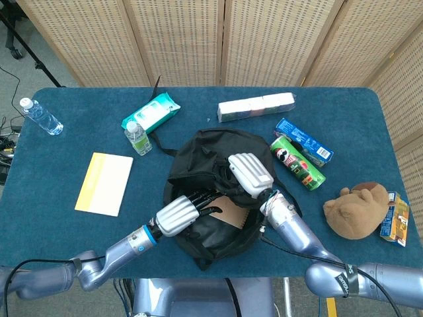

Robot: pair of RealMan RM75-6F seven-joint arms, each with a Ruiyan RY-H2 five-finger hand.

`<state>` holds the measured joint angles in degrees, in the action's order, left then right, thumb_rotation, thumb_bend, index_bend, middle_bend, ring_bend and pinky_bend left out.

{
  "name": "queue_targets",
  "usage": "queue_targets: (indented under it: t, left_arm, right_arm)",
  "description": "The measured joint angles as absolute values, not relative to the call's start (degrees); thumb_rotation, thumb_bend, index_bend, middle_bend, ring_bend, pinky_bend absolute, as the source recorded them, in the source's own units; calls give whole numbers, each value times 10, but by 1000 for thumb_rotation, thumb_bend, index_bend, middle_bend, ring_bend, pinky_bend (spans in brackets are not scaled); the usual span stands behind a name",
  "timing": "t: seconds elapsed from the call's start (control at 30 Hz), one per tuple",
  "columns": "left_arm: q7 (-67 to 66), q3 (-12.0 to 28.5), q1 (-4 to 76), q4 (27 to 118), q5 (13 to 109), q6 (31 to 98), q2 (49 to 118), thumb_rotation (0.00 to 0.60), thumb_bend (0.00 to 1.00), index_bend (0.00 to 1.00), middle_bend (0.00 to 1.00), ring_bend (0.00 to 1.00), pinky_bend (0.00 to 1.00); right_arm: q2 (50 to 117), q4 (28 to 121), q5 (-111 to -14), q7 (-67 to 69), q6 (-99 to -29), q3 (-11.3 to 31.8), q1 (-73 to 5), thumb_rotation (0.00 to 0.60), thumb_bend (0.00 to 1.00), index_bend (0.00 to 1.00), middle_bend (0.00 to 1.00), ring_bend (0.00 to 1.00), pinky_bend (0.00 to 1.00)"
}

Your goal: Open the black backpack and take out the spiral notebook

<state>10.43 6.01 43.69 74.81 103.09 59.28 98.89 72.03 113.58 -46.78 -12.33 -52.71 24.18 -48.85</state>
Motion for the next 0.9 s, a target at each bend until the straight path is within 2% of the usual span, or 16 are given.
queue_targets:
  t: [0.47,0.9]
  left_arm:
    - [113,92,498,649,939,505,1090,600,154,256,0,58,125]
    - [104,96,534,599,901,468,1129,600,152,256,0,58,125]
  right_arm:
    - [698,1130,-463,-97,-519,224,-486,600,646,612,680,600,719]
    - [668,1128,-479,-55,-508,223,-479,600,646,612,680,601,719]
